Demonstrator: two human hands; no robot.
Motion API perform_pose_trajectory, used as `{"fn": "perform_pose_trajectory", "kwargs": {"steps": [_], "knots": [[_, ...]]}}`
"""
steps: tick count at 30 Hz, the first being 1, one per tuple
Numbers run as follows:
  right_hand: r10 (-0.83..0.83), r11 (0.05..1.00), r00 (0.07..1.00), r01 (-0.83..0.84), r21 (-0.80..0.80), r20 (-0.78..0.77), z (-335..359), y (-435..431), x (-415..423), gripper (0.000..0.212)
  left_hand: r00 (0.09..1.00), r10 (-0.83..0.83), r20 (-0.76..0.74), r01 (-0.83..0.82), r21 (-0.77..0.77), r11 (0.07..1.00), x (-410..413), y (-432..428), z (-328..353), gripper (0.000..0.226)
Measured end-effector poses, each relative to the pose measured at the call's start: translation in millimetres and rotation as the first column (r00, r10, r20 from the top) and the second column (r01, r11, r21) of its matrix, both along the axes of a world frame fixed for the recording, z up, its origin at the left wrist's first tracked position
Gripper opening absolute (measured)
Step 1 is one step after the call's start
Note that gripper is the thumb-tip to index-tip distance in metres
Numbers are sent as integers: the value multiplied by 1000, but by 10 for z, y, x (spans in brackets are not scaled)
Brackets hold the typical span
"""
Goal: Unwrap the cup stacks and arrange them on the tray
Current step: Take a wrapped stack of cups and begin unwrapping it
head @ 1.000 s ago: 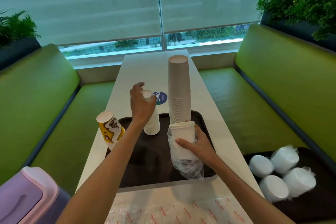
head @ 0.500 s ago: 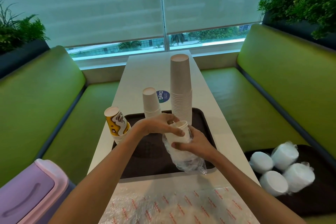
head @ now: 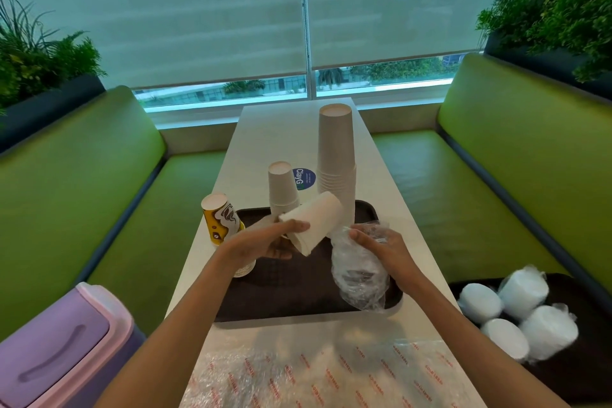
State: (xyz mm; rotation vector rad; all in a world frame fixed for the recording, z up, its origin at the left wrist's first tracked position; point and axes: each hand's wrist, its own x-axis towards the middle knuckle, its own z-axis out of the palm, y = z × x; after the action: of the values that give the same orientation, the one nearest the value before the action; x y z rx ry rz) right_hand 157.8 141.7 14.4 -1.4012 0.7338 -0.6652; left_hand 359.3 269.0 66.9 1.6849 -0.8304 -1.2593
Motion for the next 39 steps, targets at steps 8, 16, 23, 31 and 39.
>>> {"fn": "perform_pose_trajectory", "kwargs": {"steps": [8, 16, 23, 31, 39], "knots": [[18, 999, 1000, -19, 39, 22, 8, 66, 65, 11, 999, 37, -11, -37, 66, 997, -37, 49, -174, 75], [-17, 998, 999, 14, 68, 42, 34, 24, 169, 10, 798, 553, 239, -431, -413, 802, 362, -489, 223, 82], [-78, 993, 995, 72, 95, 57, -45, -97, 242, 13, 628, 658, 416, -452, -493, 743, 741, -1013, 386, 82], [-118, 982, 992, 109, 157, 47, -142, -195, 267, 39, 599, 606, 523, -466, -387, 795, 806, -1185, 100, 82], [-111, 978, 993, 103, 180, 38, -206, -177, 276, 23, 576, 655, 489, -499, -425, 756, 749, -1177, 9, 76]]}}
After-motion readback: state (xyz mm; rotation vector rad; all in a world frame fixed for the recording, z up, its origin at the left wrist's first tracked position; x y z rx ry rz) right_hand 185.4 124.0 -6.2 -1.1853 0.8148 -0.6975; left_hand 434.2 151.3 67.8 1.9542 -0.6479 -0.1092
